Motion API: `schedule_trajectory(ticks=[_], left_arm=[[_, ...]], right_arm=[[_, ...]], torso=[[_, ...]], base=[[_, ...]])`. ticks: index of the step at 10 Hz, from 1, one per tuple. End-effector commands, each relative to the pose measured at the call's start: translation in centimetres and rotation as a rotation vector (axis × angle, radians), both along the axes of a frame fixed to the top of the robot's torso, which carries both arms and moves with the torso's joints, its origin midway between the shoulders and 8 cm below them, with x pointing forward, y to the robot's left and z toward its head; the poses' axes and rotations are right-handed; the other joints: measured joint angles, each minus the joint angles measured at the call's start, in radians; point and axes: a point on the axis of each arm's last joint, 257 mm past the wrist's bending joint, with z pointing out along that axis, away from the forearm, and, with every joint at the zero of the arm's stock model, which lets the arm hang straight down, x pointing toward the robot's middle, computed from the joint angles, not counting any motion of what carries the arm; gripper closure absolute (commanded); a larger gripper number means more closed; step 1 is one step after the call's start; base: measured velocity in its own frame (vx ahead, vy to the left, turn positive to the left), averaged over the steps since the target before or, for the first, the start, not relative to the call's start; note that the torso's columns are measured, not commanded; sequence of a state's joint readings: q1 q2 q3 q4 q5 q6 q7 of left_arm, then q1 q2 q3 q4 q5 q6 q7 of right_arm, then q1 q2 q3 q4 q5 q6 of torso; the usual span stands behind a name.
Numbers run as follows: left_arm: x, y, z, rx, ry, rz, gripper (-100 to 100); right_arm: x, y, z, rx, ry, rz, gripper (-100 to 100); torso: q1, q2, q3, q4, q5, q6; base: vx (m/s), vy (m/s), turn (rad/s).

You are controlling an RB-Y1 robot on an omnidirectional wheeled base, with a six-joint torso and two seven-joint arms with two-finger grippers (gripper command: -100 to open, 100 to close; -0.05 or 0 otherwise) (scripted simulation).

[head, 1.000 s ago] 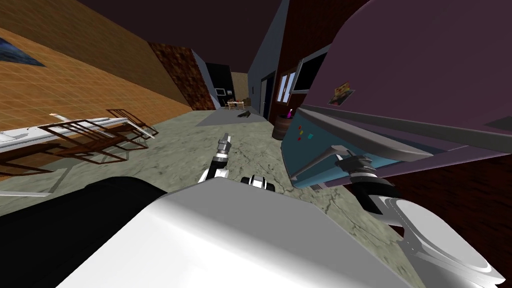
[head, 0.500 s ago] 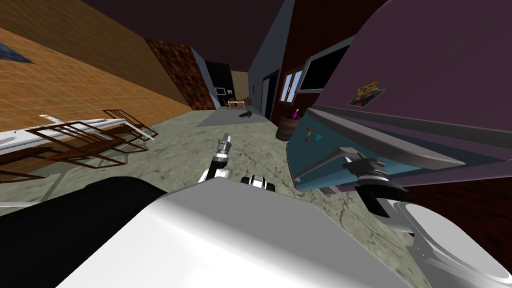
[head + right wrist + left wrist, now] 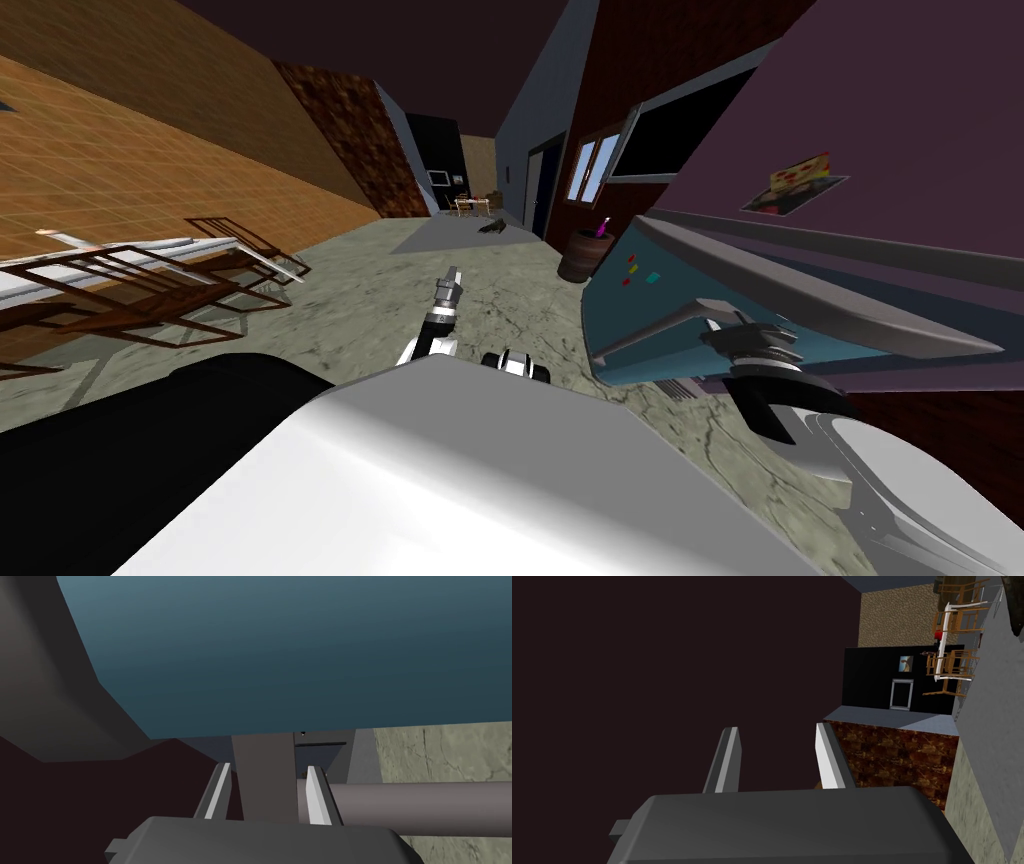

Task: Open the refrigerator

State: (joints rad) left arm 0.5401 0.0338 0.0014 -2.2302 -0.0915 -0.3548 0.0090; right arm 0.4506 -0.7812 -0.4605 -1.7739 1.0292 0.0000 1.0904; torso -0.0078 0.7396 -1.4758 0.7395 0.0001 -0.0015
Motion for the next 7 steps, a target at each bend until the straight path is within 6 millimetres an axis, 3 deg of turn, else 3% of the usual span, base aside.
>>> schedule_trajectory(ticks=[1,3,7], left_arm=[[0.0,0.0,0.0,0.000,0.000,0.000,0],[0.0,0.0,0.0,0.000,0.000,0.000,0],[0.0,0.0,0.0,0.000,0.000,0.000,0]], right_arm=[[-1.1,-2.2,0.0,0.001,-0.001,-0.059,100],[-1.6,-3.3,0.0,0.001,-0.001,-0.088,100],[-3.5,-6.5,0.1,0.001,-0.004,-0.176,100]], torso=[[0.001,-0.004,-0.002,-0.001,-0.001,0.000],[0.011,-0.006,-0.003,-0.004,0.000,-0.002],[0.001,-0.010,-0.006,-0.002,0.000,-0.005]], base=[[0.166,0.323,-0.037],[0.106,0.304,-0.008],[0.168,0.278,-0.025]])
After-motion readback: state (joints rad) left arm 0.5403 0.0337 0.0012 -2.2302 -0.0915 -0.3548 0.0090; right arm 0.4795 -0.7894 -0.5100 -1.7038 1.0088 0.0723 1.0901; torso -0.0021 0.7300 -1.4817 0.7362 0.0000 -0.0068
